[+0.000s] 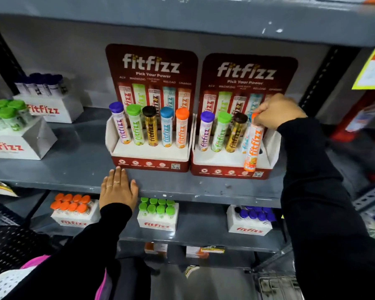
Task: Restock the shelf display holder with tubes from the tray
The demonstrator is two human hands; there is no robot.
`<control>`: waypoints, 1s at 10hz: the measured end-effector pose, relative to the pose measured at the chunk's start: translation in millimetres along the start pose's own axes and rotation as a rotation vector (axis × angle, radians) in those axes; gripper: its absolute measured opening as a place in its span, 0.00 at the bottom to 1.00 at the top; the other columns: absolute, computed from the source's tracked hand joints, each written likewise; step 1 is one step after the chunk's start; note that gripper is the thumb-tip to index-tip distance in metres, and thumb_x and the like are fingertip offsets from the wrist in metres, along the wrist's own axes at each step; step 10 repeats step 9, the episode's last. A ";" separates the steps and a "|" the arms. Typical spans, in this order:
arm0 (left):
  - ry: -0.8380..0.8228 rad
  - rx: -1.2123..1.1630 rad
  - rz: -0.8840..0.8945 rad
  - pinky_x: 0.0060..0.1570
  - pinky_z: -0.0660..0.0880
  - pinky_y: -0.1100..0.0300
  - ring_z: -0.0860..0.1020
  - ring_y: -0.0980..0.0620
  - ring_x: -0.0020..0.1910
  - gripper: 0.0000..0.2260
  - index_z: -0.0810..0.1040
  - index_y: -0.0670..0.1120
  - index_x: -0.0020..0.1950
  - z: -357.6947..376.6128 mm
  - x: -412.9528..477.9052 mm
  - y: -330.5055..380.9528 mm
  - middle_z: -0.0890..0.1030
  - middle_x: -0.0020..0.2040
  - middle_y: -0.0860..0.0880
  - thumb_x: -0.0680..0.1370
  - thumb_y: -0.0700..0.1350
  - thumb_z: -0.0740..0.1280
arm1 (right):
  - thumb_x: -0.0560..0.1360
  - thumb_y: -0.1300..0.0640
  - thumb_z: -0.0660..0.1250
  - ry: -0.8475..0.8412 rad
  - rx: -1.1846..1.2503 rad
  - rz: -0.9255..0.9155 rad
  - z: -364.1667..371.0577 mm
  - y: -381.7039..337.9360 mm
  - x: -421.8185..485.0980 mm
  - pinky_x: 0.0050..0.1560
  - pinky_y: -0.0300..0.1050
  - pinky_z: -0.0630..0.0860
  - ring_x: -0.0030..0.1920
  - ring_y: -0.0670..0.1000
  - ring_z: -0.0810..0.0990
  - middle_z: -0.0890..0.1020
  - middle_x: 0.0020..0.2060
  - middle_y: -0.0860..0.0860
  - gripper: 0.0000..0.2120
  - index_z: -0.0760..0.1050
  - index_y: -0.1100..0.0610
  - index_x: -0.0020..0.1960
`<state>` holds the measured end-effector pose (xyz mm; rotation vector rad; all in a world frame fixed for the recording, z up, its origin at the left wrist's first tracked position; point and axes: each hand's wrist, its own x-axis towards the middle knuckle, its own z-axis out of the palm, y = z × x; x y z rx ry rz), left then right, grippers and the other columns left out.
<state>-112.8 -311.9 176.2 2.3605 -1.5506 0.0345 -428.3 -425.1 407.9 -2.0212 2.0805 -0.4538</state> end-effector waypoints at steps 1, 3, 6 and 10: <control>-0.007 -0.009 -0.017 0.68 0.59 0.43 0.66 0.36 0.67 0.29 0.67 0.33 0.65 0.2 0.7 0.9 0.70 0.66 0.34 0.74 0.52 0.47 | 0.72 0.65 0.63 0.132 -0.042 0.059 6.0 14.7 8.8 0.57 0.49 0.76 0.58 0.62 0.78 0.81 0.57 0.62 0.15 0.77 0.63 0.58; -0.019 0.019 -0.024 0.70 0.56 0.45 0.63 0.39 0.70 0.24 0.65 0.34 0.67 -1.6 0.4 1.5 0.67 0.69 0.36 0.77 0.50 0.51 | 0.75 0.69 0.60 0.324 -0.043 0.067 14.9 25.4 8.7 0.60 0.55 0.74 0.59 0.66 0.76 0.79 0.57 0.66 0.14 0.77 0.66 0.59; -0.003 -0.003 -0.024 0.69 0.57 0.44 0.64 0.38 0.69 0.25 0.66 0.34 0.66 -2.4 -1.1 2.8 0.68 0.68 0.36 0.77 0.50 0.50 | 0.76 0.67 0.61 0.195 0.003 0.096 29.8 33.1 10.4 0.61 0.54 0.77 0.58 0.64 0.79 0.80 0.59 0.63 0.15 0.78 0.62 0.61; 0.018 -0.081 -0.078 0.70 0.56 0.44 0.63 0.38 0.69 0.28 0.65 0.34 0.67 3.4 -7.6 11.7 0.67 0.69 0.36 0.74 0.51 0.47 | 0.74 0.69 0.62 0.296 -0.164 -0.016 33.3 25.3 -1.9 0.64 0.55 0.70 0.61 0.65 0.74 0.77 0.61 0.64 0.20 0.73 0.62 0.65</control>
